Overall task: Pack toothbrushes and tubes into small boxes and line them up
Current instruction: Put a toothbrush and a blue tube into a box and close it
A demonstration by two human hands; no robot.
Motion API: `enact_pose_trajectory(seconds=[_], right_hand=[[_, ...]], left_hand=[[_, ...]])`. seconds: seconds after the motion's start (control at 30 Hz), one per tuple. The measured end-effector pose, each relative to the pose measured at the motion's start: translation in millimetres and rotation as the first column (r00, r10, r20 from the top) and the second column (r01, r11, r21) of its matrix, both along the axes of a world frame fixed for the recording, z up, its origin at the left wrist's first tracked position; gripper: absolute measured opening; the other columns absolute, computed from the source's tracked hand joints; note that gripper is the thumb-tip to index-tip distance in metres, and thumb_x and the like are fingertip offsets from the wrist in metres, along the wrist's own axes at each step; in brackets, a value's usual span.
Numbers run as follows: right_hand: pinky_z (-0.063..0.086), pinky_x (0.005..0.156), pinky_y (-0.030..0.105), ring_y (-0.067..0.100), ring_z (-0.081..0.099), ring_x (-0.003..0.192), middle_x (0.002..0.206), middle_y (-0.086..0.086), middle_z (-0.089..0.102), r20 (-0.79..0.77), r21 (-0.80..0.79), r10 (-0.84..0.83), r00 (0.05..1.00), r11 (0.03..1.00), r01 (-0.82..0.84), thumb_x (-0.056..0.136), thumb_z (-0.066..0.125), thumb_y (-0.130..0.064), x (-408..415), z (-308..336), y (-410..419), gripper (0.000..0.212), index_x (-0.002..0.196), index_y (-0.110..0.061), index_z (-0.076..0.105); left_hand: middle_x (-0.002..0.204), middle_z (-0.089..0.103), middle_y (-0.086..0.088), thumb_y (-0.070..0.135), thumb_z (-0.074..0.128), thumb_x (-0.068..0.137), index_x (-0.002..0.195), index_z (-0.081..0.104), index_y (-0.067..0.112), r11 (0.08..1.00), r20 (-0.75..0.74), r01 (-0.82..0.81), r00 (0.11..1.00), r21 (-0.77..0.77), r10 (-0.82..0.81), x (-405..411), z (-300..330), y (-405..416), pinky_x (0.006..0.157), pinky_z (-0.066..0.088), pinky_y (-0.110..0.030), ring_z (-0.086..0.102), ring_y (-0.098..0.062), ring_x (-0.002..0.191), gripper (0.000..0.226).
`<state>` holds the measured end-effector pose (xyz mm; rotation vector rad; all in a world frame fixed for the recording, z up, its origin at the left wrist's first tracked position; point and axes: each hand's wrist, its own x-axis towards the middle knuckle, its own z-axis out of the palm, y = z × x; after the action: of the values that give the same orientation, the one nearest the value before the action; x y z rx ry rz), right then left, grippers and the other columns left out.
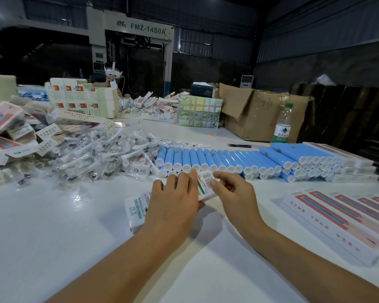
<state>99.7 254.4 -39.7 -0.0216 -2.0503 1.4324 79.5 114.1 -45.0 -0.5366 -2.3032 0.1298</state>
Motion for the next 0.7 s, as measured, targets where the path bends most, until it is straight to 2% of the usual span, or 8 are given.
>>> enact_pose_trajectory(seconds=[0.2, 0.3, 0.37, 0.43, 0.47, 0.53, 0.6, 0.7], right_hand=[[0.045, 0.067, 0.015, 0.007, 0.057, 0.078, 0.090, 0.006, 0.061, 0.002, 0.023, -0.038, 0.999, 0.999, 0.038, 0.087, 0.064, -0.005, -2, -3, 1, 0.027, 0.077, -0.030, 0.065], [0.044, 0.062, 0.012, -0.004, 0.055, 0.071, 0.089, 0.001, 0.059, 0.018, -0.043, 0.028, 0.999, 0.999, -0.028, 0.092, 0.059, -0.012, -4, -1, 1, 0.026, 0.082, -0.035, 0.066], [0.044, 0.061, 0.013, -0.006, 0.054, 0.067, 0.089, -0.004, 0.059, 0.002, -0.163, 0.081, 0.997, 0.983, -0.080, 0.097, 0.051, -0.017, -5, 5, 0, 0.025, 0.091, -0.036, 0.066], [0.045, 0.060, 0.016, -0.003, 0.053, 0.067, 0.089, -0.006, 0.060, -0.065, -0.273, 0.100, 0.993, 0.955, -0.114, 0.099, 0.047, -0.018, -4, 9, 1, 0.025, 0.105, -0.036, 0.063], [0.045, 0.060, 0.016, -0.001, 0.052, 0.067, 0.089, -0.007, 0.059, -0.091, -0.282, 0.110, 0.990, 0.950, -0.131, 0.099, 0.047, -0.020, -2, 10, 2, 0.025, 0.109, -0.038, 0.060], [0.045, 0.062, 0.015, -0.003, 0.052, 0.071, 0.093, -0.008, 0.057, -0.065, -0.167, 0.165, 0.984, 0.970, -0.174, 0.096, 0.050, -0.033, 3, 8, 0, 0.023, 0.114, -0.047, 0.052], [0.045, 0.067, 0.013, -0.007, 0.052, 0.075, 0.096, -0.010, 0.053, 0.043, -0.004, 0.267, 0.963, 0.964, -0.267, 0.083, 0.050, -0.050, 5, 5, -6, 0.034, 0.116, -0.058, 0.043], [0.044, 0.070, 0.006, -0.015, 0.051, 0.089, 0.107, -0.019, 0.049, 0.145, 0.128, 0.362, 0.921, 0.916, -0.380, 0.071, 0.059, -0.055, 2, 2, -20, 0.058, 0.124, -0.063, 0.037]], left_hand=[[0.083, 0.066, -0.008, 0.053, 0.082, 0.059, 0.112, 0.069, 0.004, 0.997, 0.004, 0.065, 0.998, -0.044, -0.065, 3, -5, 10, 0.055, 0.046, -0.033, 0.060, -0.022, 0.066, 0.073], [0.106, 0.061, -0.012, 0.054, 0.069, 0.077, 0.133, 0.050, 0.002, 0.999, 0.124, 0.047, 0.991, 0.001, -0.047, 6, 3, 10, 0.070, 0.046, -0.037, 0.060, -0.024, 0.089, 0.079], [0.134, 0.040, -0.011, 0.053, 0.039, 0.096, 0.148, 0.016, 0.009, 0.993, 0.225, 0.038, 0.972, 0.109, -0.062, -3, 10, 11, 0.088, 0.037, -0.039, 0.044, -0.027, 0.117, 0.072], [0.138, 0.033, -0.009, 0.048, 0.032, 0.098, 0.148, 0.015, 0.017, 0.922, 0.360, 0.037, 0.914, 0.384, -0.186, -10, 25, 8, 0.089, 0.036, -0.037, 0.041, -0.027, 0.122, 0.062], [0.138, 0.037, -0.008, 0.047, 0.033, 0.098, 0.146, 0.023, 0.018, 0.758, 0.369, 0.032, 0.860, 0.651, -0.353, -12, 34, 6, 0.088, 0.038, -0.035, 0.044, -0.027, 0.120, 0.057], [0.130, 0.052, -0.005, 0.048, 0.033, 0.098, 0.133, 0.044, 0.021, 0.255, 0.241, -0.080, 0.672, 0.964, -0.700, -14, 48, 0, 0.091, 0.042, -0.036, 0.054, -0.022, 0.113, 0.045], [0.106, 0.068, -0.005, 0.044, 0.037, 0.099, 0.107, 0.056, 0.021, -0.169, 0.014, -0.303, 0.519, 0.938, -0.854, -13, 51, -4, 0.076, 0.052, -0.037, 0.067, -0.018, 0.090, 0.031], [0.079, 0.074, -0.010, 0.037, 0.041, 0.100, 0.098, 0.059, 0.013, -0.410, -0.169, -0.536, 0.441, 0.738, -0.881, -8, 48, -3, 0.051, 0.057, -0.037, 0.072, -0.023, 0.068, 0.030]])
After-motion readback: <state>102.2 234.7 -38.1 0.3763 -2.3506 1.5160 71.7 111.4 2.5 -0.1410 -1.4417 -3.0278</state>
